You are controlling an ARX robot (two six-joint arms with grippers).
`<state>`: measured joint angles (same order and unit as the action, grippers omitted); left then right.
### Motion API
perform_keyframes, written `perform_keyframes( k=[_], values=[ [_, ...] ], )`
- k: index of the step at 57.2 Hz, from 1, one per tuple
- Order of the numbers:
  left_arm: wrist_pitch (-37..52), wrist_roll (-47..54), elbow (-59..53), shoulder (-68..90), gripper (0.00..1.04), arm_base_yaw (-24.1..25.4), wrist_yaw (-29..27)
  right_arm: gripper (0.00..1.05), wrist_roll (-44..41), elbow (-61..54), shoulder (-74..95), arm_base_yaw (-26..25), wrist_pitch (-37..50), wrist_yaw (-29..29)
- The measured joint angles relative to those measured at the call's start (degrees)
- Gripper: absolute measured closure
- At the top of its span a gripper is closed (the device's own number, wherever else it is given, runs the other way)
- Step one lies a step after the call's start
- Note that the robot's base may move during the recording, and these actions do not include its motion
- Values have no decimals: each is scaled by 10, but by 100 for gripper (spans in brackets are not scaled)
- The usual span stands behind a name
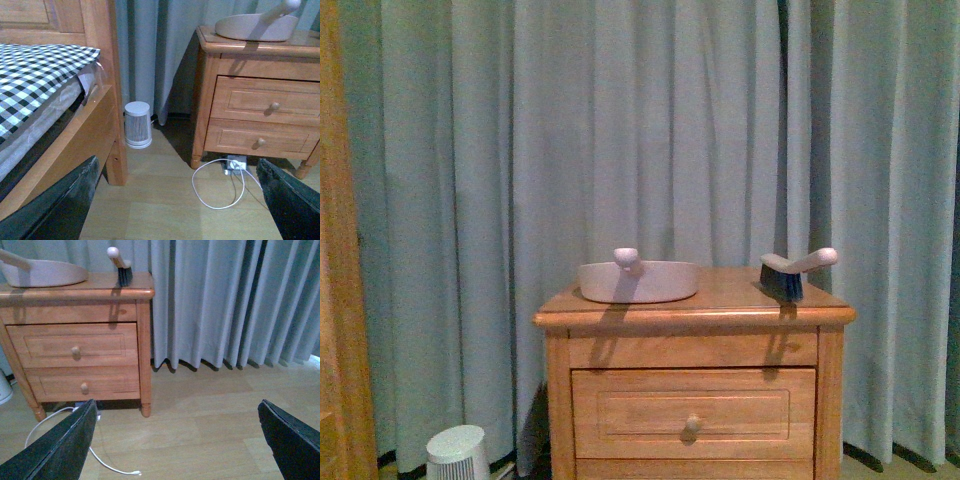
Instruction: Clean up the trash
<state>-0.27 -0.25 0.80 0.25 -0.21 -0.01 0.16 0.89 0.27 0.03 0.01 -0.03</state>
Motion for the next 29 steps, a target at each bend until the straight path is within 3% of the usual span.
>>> perform_keyframes(
  k=[29],
  values=[
    [0,0,0,0,8,0,0,7,0,0,0,0,0,0]
  ],
)
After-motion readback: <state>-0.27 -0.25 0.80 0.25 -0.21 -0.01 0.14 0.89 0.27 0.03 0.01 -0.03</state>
